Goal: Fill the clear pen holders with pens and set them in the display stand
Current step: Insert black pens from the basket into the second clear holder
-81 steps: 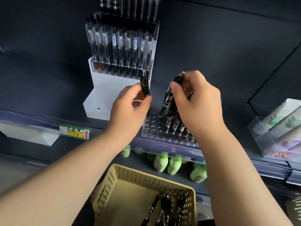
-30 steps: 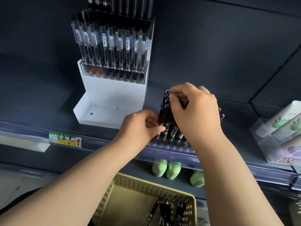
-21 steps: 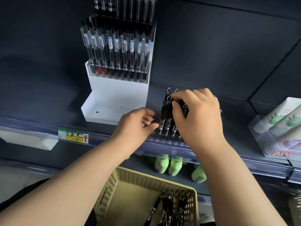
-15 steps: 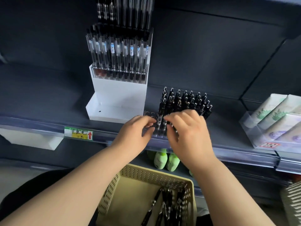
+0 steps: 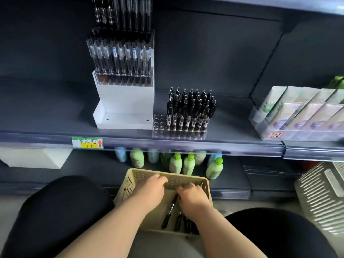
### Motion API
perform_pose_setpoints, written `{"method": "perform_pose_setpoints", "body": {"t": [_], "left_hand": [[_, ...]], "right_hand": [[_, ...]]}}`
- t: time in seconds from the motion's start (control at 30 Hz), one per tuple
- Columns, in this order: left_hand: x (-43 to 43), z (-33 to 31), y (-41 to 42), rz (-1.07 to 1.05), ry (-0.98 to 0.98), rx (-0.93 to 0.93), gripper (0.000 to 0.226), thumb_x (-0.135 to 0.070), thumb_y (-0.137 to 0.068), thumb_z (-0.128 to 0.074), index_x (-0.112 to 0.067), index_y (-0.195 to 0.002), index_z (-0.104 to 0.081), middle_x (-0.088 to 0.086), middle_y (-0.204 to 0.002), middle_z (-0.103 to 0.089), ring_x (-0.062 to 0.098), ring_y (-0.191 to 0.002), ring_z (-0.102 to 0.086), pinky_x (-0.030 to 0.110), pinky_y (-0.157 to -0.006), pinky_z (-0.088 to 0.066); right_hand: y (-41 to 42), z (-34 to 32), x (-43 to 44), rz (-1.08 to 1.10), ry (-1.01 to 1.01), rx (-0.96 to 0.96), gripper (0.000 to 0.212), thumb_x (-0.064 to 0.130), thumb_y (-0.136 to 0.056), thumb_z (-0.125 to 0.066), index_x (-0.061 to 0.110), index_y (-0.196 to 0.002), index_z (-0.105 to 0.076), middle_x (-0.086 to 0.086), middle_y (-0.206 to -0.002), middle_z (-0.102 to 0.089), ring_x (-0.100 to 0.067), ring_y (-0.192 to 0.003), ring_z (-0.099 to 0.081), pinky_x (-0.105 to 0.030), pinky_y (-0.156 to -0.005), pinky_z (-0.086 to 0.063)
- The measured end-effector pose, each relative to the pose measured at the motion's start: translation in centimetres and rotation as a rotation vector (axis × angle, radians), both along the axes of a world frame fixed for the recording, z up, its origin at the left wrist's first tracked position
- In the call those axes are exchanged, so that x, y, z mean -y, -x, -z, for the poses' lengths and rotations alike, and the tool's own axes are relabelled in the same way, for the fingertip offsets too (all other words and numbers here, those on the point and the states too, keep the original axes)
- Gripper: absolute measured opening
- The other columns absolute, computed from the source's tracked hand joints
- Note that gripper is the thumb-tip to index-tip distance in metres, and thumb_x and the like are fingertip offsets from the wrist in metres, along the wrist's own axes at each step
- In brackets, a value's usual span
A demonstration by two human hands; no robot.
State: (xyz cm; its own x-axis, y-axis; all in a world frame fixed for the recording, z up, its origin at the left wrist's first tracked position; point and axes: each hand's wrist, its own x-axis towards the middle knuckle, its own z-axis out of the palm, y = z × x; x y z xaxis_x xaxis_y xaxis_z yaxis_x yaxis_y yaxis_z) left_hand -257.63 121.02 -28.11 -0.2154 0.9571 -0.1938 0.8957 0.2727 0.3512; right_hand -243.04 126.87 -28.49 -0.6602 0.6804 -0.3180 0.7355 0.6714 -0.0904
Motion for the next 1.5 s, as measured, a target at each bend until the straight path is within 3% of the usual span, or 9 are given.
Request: {"method": "perform_pose_setpoints", "body": {"t": [0.23, 0.37, 0.5, 0.77, 0.9, 1.03, 1.17, 1.33, 1.5], "left_hand": [[1.1, 4.4, -1.4, 0.144, 0.374, -0.089, 0.027, -0.010, -0.093, -0.039, -0.016, -0.116, -0.053, 0.009, -0.123, -0.051, 0.031, -0.109, -0.052, 0.033, -0.087, -0.041], [0.0, 5.7, -1.7, 0.214, 0.443, -0.124, 0.027, -0.010, -0.094, -0.038, -0.012, -0.118, -0.050, 0.013, -0.121, -0.050, 0.035, -0.112, -0.051, 0.037, -0.090, -0.041], [-1.1, 7.7, -1.9, 0.255, 0.522, -0.113, 0.034, -0.014, -0.097, -0.035, -0.010, -0.128, -0.048, 0.015, -0.134, -0.044, 0.034, -0.123, -0.042, 0.039, -0.098, -0.035], [-2.6, 9.8, -2.3, 0.245, 0.426, -0.049, 0.036, -0.015, -0.094, -0.035, -0.014, -0.129, -0.039, 0.018, -0.136, -0.045, 0.033, -0.124, -0.044, 0.036, -0.098, -0.032], [-2.2, 10.3, -1.6, 0.450, 0.350, -0.152, 0.038, -0.012, -0.095, -0.033, -0.012, -0.132, -0.043, 0.012, -0.142, -0.032, 0.030, -0.131, -0.031, 0.041, -0.105, -0.024], [-1.5, 10.0, -0.8, 0.639, 0.310, -0.272, 0.029, -0.017, -0.096, -0.037, -0.019, -0.120, -0.052, 0.009, -0.145, -0.021, 0.035, -0.129, -0.028, 0.049, -0.102, -0.031], [-1.0, 8.8, -0.4, 0.468, 0.174, -0.204, 0.028, -0.023, -0.094, -0.039, -0.022, -0.121, -0.044, 0.006, -0.137, -0.032, 0.029, -0.124, -0.035, 0.039, -0.091, -0.038], [-1.4, 6.7, -0.2, -0.027, -0.088, 0.082, 0.034, -0.021, -0.094, -0.047, -0.024, -0.127, -0.051, -0.005, -0.133, -0.050, 0.016, -0.123, -0.042, 0.025, -0.098, -0.033], [-1.0, 3.9, -0.4, -0.354, -0.278, 0.379, 0.023, -0.029, -0.086, -0.063, -0.018, -0.107, -0.060, 0.000, -0.097, -0.066, 0.019, -0.088, -0.061, 0.028, -0.076, -0.047]], "right_hand": [[0.0, 4.0, 0.6, -0.039, 0.108, 0.221, 0.048, 0.009, -0.085, -0.052, 0.017, -0.132, -0.046, -0.011, -0.131, -0.052, -0.031, -0.124, -0.042, -0.040, -0.105, -0.031], [0.3, 5.0, -0.3, -0.027, 0.154, 0.277, 0.042, 0.010, -0.086, -0.055, 0.016, -0.127, -0.052, -0.010, -0.128, -0.054, -0.029, -0.122, -0.047, -0.039, -0.102, -0.036], [0.6, 6.0, -0.9, -0.003, 0.198, 0.302, 0.043, 0.007, -0.086, -0.056, 0.011, -0.128, -0.050, -0.011, -0.128, -0.053, -0.031, -0.118, -0.051, -0.040, -0.095, -0.042], [1.6, 7.7, -0.8, -0.116, 0.146, 0.321, 0.041, 0.008, -0.093, -0.043, 0.008, -0.134, -0.043, -0.013, -0.136, -0.043, -0.031, -0.121, -0.045, -0.043, -0.094, -0.043], [1.5, 7.7, -1.1, -0.133, 0.162, 0.296, 0.041, 0.009, -0.097, -0.033, 0.009, -0.137, -0.039, -0.015, -0.137, -0.038, -0.033, -0.123, -0.042, -0.045, -0.095, -0.041], [1.1, 7.1, -1.1, -0.141, 0.186, 0.244, 0.039, 0.014, -0.098, -0.032, 0.011, -0.136, -0.039, -0.015, -0.135, -0.035, -0.036, -0.121, -0.041, -0.048, -0.094, -0.040], [0.2, 6.2, -1.3, -0.008, 0.197, 0.053, 0.033, 0.016, -0.095, -0.039, 0.014, -0.128, -0.042, -0.013, -0.127, -0.038, -0.033, -0.114, -0.046, -0.043, -0.091, -0.043], [-0.2, 4.5, -1.5, 0.263, 0.161, -0.323, 0.023, 0.023, -0.092, -0.047, 0.010, -0.111, -0.049, -0.008, -0.119, -0.043, -0.032, -0.104, -0.052, -0.038, -0.082, -0.046], [0.7, 1.6, -0.9, 0.417, 0.192, -0.620, 0.012, 0.020, -0.089, -0.052, 0.014, -0.097, -0.046, -0.007, -0.101, -0.059, -0.027, -0.092, -0.058, -0.033, -0.076, -0.046]]}}
